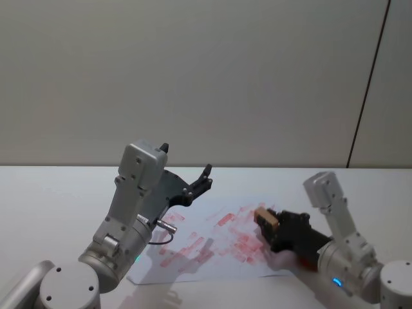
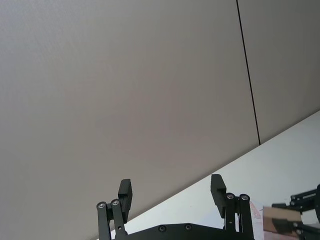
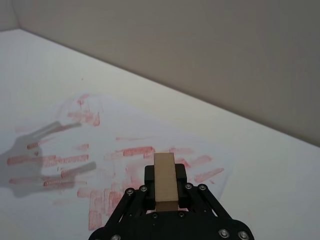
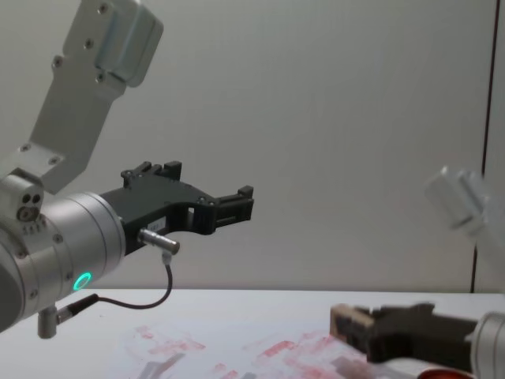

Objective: Use the one hand to pick up the stamp and affix it onto the A4 paper.

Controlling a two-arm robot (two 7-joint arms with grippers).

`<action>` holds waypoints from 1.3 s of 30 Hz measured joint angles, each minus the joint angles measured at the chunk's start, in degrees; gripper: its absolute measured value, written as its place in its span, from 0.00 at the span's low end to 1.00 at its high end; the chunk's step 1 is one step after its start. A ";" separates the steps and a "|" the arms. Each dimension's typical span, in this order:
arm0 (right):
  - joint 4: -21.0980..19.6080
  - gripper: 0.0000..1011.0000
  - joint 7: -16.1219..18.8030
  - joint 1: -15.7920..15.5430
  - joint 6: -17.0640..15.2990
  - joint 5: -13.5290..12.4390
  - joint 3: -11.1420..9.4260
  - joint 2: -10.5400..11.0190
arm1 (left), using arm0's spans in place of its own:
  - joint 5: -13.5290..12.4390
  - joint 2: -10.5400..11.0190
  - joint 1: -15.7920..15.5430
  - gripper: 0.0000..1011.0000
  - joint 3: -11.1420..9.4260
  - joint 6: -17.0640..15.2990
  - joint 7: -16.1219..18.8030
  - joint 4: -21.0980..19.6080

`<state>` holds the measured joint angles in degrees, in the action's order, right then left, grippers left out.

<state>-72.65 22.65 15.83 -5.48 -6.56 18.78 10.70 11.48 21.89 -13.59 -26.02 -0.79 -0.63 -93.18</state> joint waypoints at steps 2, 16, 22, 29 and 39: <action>-0.87 0.21 -0.40 -0.23 0.36 -0.70 -0.20 0.16 | 0.00 0.00 0.00 0.99 0.00 0.00 0.00 0.00; -9.06 0.21 -2.69 -4.50 1.09 -4.77 -2.32 3.61 | 0.00 0.00 0.00 0.99 0.00 0.00 0.00 0.00; -11.15 0.21 -3.05 -6.69 0.51 -5.36 -3.05 5.42 | 0.00 0.00 0.00 0.99 0.00 0.00 0.00 0.00; -12.47 0.21 -3.21 -8.82 -0.22 -5.53 -3.70 7.20 | 0.00 0.00 0.00 0.99 0.00 0.00 0.00 0.00; -12.48 0.21 -3.17 -10.44 -1.25 -5.00 -4.16 8.70 | 0.00 0.00 0.00 0.99 0.00 0.00 0.00 0.00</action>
<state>-85.13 19.48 5.39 -6.73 -11.56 14.62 19.39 11.48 21.89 -13.59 -26.03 -0.80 -0.63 -93.18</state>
